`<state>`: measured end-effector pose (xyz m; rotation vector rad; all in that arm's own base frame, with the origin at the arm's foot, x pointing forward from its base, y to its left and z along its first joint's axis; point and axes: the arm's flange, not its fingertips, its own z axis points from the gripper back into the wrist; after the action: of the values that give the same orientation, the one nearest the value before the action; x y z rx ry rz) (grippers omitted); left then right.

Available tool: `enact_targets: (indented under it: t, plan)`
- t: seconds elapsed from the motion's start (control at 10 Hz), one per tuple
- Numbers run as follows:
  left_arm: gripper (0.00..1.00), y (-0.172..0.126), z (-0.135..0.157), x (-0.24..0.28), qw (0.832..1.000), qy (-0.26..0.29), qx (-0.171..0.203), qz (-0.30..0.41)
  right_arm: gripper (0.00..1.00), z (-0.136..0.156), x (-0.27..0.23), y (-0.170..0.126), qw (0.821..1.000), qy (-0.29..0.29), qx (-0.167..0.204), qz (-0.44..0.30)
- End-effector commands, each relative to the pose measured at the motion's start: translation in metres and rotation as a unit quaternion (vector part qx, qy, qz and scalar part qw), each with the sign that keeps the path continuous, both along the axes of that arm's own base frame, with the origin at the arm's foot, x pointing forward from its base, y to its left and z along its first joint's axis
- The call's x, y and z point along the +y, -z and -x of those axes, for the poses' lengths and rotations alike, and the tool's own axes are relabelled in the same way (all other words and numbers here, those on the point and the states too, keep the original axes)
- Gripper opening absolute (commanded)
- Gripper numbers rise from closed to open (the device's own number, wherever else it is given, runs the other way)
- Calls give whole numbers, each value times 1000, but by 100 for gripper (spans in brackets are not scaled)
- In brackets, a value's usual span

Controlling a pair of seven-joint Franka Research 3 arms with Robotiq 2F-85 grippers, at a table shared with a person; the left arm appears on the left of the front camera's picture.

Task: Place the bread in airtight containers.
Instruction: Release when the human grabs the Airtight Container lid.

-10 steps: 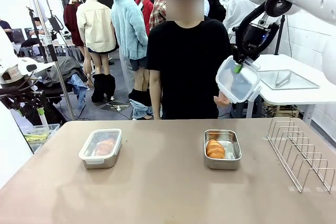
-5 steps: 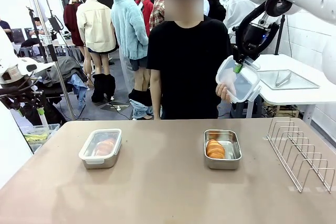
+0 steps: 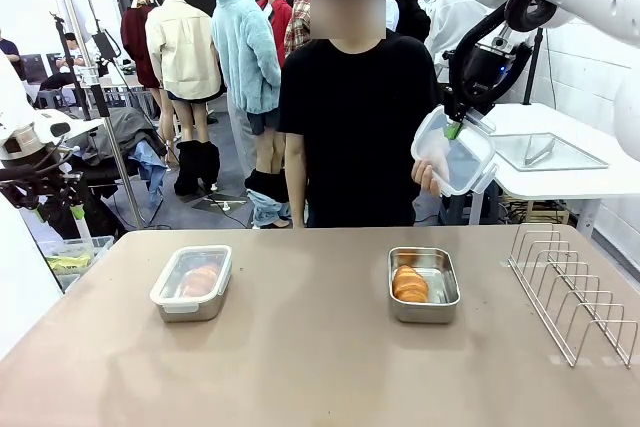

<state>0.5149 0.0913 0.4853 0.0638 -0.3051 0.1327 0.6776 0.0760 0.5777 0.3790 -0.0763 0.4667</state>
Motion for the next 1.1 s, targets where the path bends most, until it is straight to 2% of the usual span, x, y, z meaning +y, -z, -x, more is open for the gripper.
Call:
enact_targets:
  t: [0.0,0.1,0.4,0.5,0.6,0.7,0.8,1.0]
  plan:
    - [67,-1,0,-1,1000,-10,-1,-7,0,3,0,-2,1000,-3,0,0]
    - [67,-1,0,-1,1000,-10,-1,-7,15,0,0,0,1000,0,0,0]
    - [67,-1,0,-1,1000,-10,-1,-7,72,24,-17,-12,999,-33,-28,29]
    - [67,-1,0,-1,1000,-10,-1,-7,91,36,-24,-12,996,-66,-34,42]
    - [67,-1,0,-1,1000,-10,-1,-7,100,53,-32,-11,987,-134,-52,72]
    - [67,-1,0,-1,1000,-10,-1,-7,100,72,-44,-8,975,-181,-60,116]
    - [67,-1,0,-1,1000,-10,-1,-7,100,88,-55,-3,964,-197,-74,160]
    - [67,-1,0,-1,1000,-10,-1,-7,100,114,-69,12,940,-268,-103,184]
